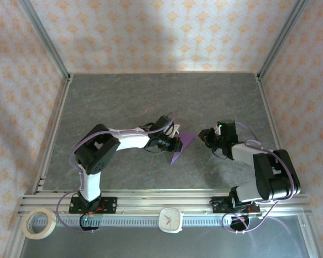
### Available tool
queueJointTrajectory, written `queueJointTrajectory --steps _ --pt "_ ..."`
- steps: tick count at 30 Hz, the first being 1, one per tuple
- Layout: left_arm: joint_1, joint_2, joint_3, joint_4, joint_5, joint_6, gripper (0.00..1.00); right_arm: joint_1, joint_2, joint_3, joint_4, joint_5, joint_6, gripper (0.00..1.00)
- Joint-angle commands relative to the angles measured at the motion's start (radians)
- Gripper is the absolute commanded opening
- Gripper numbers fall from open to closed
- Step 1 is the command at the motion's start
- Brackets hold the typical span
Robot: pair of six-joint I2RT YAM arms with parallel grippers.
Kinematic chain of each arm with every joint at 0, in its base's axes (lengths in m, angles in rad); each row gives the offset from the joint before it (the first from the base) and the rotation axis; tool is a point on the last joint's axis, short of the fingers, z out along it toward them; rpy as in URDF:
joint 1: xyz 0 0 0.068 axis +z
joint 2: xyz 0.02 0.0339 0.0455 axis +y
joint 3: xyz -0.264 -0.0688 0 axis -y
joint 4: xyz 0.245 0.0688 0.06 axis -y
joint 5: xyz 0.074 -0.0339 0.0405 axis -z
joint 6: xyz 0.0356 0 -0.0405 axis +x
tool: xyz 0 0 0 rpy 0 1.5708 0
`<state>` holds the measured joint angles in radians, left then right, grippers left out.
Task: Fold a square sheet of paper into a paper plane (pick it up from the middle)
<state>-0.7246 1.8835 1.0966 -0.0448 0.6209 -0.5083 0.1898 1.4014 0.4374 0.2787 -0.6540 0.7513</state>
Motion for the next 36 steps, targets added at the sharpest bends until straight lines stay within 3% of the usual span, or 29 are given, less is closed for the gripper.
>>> queueJointTrajectory --steps 1,7,23,36 --pt "0.037 -0.082 0.007 -0.024 -0.045 -0.016 0.19 0.044 -0.026 -0.043 0.056 0.022 0.051 0.24" --pt "0.099 -0.053 -0.029 -0.009 -0.039 -0.016 0.23 0.098 -0.027 -0.085 0.114 0.044 0.106 0.25" --pt "0.102 0.109 0.031 0.015 0.11 0.01 0.33 0.121 -0.006 -0.081 0.107 0.052 0.109 0.26" --pt "0.099 0.144 0.057 0.031 0.196 0.017 0.33 0.128 0.001 -0.098 0.115 0.052 0.109 0.27"
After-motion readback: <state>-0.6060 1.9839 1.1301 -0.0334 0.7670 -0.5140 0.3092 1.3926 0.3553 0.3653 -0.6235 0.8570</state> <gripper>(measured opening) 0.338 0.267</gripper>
